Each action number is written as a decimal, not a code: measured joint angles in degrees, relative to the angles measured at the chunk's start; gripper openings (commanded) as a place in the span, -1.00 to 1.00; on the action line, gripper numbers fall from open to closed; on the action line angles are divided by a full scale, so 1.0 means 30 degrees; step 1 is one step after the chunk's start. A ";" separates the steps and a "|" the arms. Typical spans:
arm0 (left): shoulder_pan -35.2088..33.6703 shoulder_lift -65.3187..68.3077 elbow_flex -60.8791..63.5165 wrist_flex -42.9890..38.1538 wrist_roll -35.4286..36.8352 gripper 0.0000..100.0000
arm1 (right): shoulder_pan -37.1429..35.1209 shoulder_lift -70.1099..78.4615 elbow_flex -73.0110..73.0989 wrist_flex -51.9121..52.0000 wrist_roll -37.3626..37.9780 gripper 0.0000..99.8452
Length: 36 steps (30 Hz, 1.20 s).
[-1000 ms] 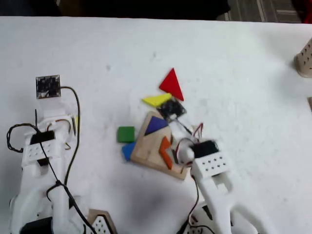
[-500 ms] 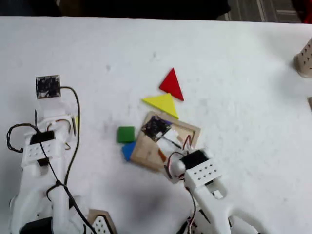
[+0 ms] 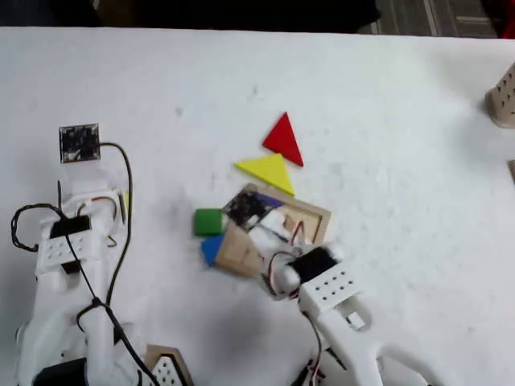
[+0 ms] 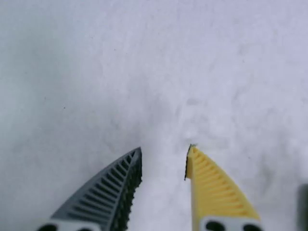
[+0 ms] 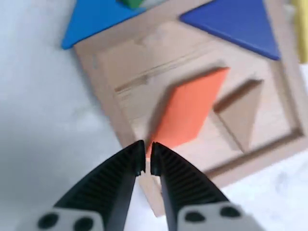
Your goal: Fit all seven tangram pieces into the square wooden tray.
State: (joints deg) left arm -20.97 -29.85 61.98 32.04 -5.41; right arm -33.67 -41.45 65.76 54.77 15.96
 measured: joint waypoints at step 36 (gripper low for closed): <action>0.0000 0.0000 0.0000 0.0000 0.0000 -0.64 | 0.0322 0.5245 -0.2256 -0.2696 -0.0059 -0.94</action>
State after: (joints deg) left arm -20.97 -29.85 61.98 32.04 -5.41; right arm -32.70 -25.71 58.99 46.68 15.78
